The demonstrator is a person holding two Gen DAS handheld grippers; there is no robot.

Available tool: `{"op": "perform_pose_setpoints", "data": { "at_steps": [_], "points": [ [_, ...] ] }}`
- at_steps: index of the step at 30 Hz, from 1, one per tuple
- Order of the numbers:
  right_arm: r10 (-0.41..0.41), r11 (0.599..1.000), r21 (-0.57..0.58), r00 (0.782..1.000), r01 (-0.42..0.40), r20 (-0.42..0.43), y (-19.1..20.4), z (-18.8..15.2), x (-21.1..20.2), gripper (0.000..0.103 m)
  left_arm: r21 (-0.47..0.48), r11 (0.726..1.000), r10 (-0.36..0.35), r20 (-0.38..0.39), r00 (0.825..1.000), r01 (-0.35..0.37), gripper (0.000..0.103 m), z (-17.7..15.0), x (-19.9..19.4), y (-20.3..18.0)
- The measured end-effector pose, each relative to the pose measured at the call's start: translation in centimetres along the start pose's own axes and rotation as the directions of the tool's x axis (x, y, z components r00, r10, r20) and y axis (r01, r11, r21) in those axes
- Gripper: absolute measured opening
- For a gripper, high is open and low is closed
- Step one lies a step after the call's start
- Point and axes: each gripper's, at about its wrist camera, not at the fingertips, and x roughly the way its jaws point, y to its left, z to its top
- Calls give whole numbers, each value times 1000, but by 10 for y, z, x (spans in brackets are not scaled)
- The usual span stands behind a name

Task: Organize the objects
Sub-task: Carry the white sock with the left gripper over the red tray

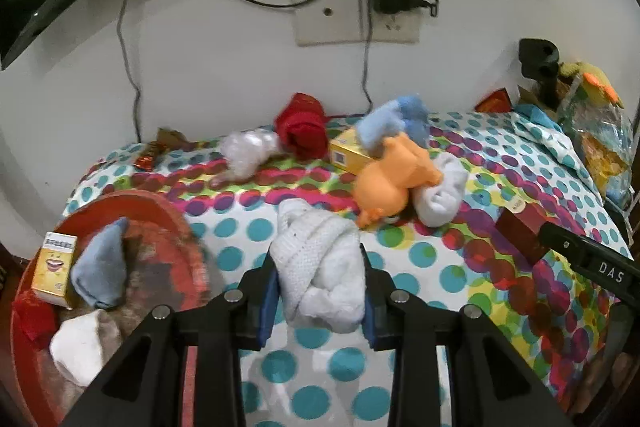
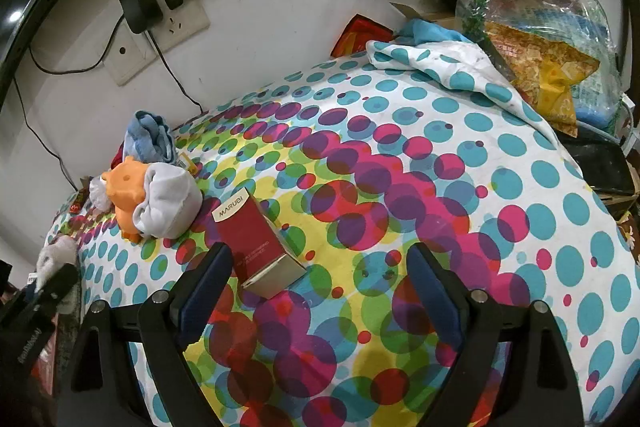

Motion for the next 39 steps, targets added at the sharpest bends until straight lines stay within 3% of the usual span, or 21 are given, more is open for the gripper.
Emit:
{"op": "perform_pose_setpoints", "data": {
  "at_steps": [17,25,34,39],
  "points": [
    [4,1000,-3,1000,-4,-6,2,-1,1,89,-82,991,104,12,994,-103,33,-11,-23,74],
    [4,1000,-3,1000,-4,-7,2,-1,1,89,-146,980,139,14,990,-135,33,-25,-43,126],
    [10,1000,-11,1000,-10,-13,7,-2,1,91,-248,951,194,8,981,-186,33,-79,-81,208],
    [10,1000,-10,1000,-10,-13,7,-3,1,92,-257,938,234,-18,972,-231,33,-118,-98,236]
  ]
}}
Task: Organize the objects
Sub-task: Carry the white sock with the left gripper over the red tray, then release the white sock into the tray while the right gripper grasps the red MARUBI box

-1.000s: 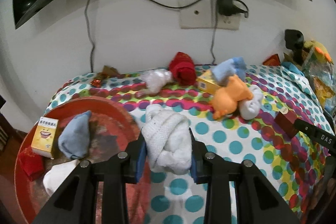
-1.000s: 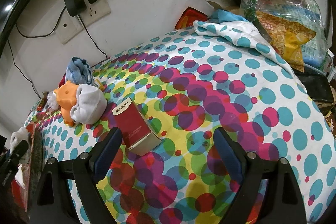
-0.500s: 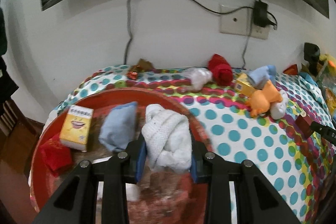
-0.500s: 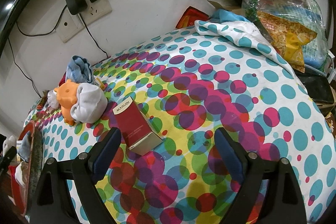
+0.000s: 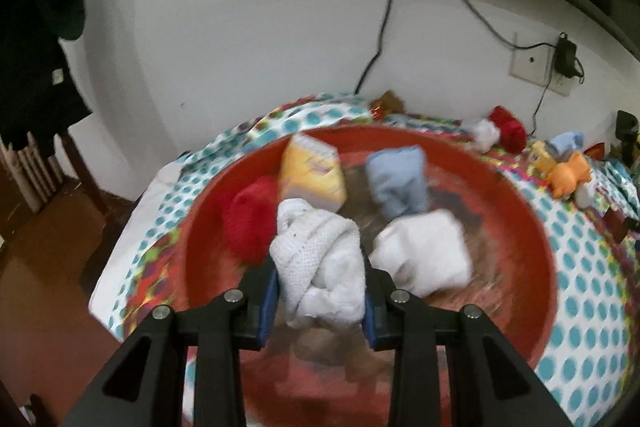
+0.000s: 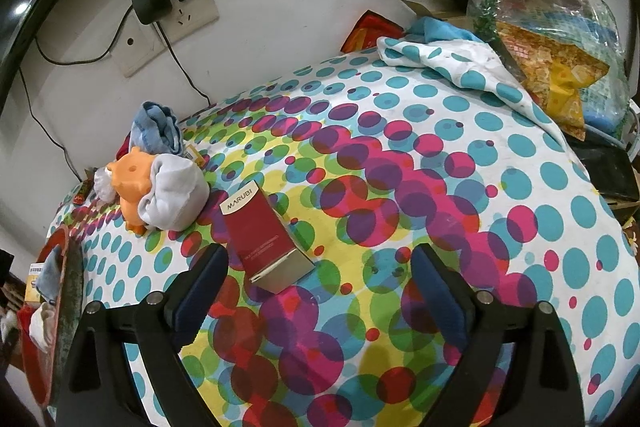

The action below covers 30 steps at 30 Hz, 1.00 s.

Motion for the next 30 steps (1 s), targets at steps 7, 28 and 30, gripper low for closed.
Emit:
{"op": "perform_pose_setpoints", "data": {
  "at_steps": [7,28,30],
  "points": [
    [-2,1000,-3,1000,2,-2,0,0,0,92,12,1000,25,-2,1000,-25,33,-12,2,11],
    [0,1000,-6,1000,0,-6,0,0,0,94,-106,992,-66,-38,997,61,55,-10,29,6],
    [-2,1000,-6,1000,2,-6,1,0,-1,94,-87,995,-38,17,999,39,66,-7,14,6]
  ]
}}
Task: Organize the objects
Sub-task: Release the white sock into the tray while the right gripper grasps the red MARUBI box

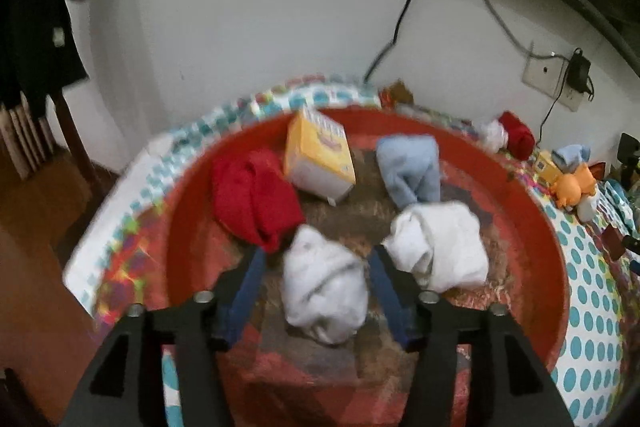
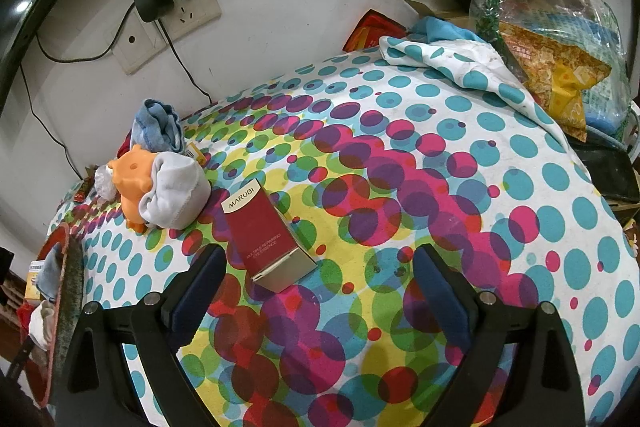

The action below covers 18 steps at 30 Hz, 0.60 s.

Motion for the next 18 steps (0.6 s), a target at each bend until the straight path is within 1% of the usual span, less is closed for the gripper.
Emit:
{"op": "perform_pose_setpoints", "data": {
  "at_steps": [1,2,3,6,8,9,11,12,14,15,16,17,18],
  "points": [
    [0,1000,-1,1000,0,-1,-1,1,0,94,7,1000,-1,22,1000,1,76,2,-8,0],
    [1,1000,-1,1000,-1,-1,-1,1,0,94,16,1000,-8,51,999,7,79,3,-19,0],
    [3,1000,-2,1000,-3,1,0,0,0,94,22,1000,-13,79,997,11,81,3,-33,0],
    [7,1000,-8,1000,-7,2,1,1,0,94,24,999,-34,177,984,30,81,-9,-77,2],
    [-6,1000,-24,1000,6,5,4,2,-1,94,60,998,-34,244,969,20,86,-26,-103,-1],
    [-9,999,-49,1000,10,10,9,1,-2,94,76,997,-39,265,963,20,92,-32,-110,-3],
    [-16,995,-102,1000,18,19,18,0,-5,94,99,995,-58,307,950,29,93,-49,-122,-6],
    [-15,991,-133,1000,18,22,24,-1,-7,94,108,993,-76,312,947,44,94,-56,-123,-7],
    [-11,975,-221,1000,15,16,42,-6,-6,94,112,991,-100,280,955,71,94,-65,-118,-11],
    [-35,965,-260,999,38,13,49,-6,-4,94,113,990,-112,264,958,85,94,-67,-114,-15],
    [-76,953,-292,997,76,10,56,-5,1,93,121,986,-142,245,959,115,94,-68,-111,-19],
    [-97,950,-297,995,96,10,57,-2,3,92,128,983,-161,230,960,134,94,-69,-109,-21],
    [-99,954,-284,995,97,8,56,2,5,92,136,980,-174,218,960,146,94,-69,-109,-24]
  ]
}}
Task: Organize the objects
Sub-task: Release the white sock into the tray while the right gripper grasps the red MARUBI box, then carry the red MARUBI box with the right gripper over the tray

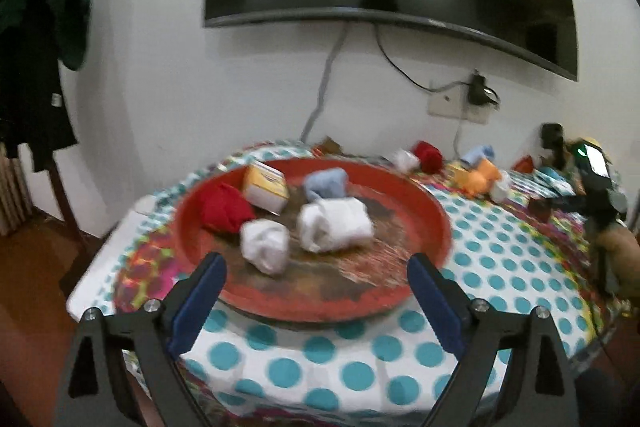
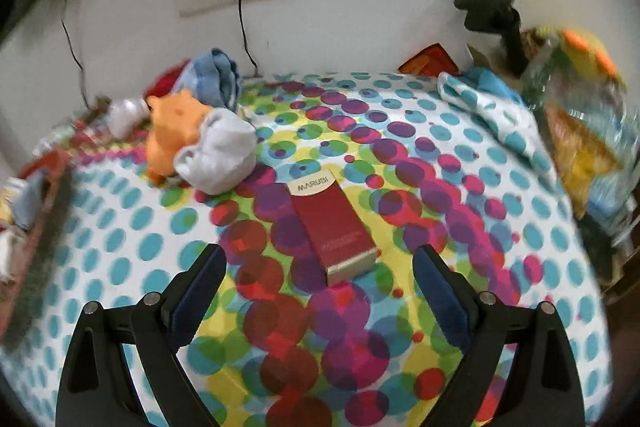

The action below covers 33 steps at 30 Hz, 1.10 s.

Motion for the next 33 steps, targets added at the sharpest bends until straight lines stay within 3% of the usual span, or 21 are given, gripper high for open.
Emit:
{"op": "perform_pose_setpoints", "data": {
  "at_steps": [3,4,5,7,11,24,33],
  "points": [
    [39,998,41,998,-37,-49,-9,9,17,83,12,1000,-20,19,1000,20,94,-2,-5,-5],
    [22,999,32,997,-20,-69,-9,10,23,65,15,1000,-20,21,1000,20,94,-2,-5,-5],
    [10,1000,24,996,-8,-84,-8,10,28,56,15,1000,-22,20,1000,22,94,-1,-5,-5],
    [21,1000,21,997,-19,-75,-8,11,30,53,-1,1000,-27,16,1000,27,94,0,-5,-3],
    [6,1000,24,998,-4,-65,-9,10,30,29,-24,999,-23,13,1000,23,94,0,-2,0],
    [-9,1000,-1,999,9,-48,-1,7,15,28,-12,999,34,-16,999,-34,94,1,-3,0],
    [20,995,-101,1000,-21,-12,49,8,-12,28,-85,994,65,-54,996,-69,94,-3,-11,13]
  ]
}}
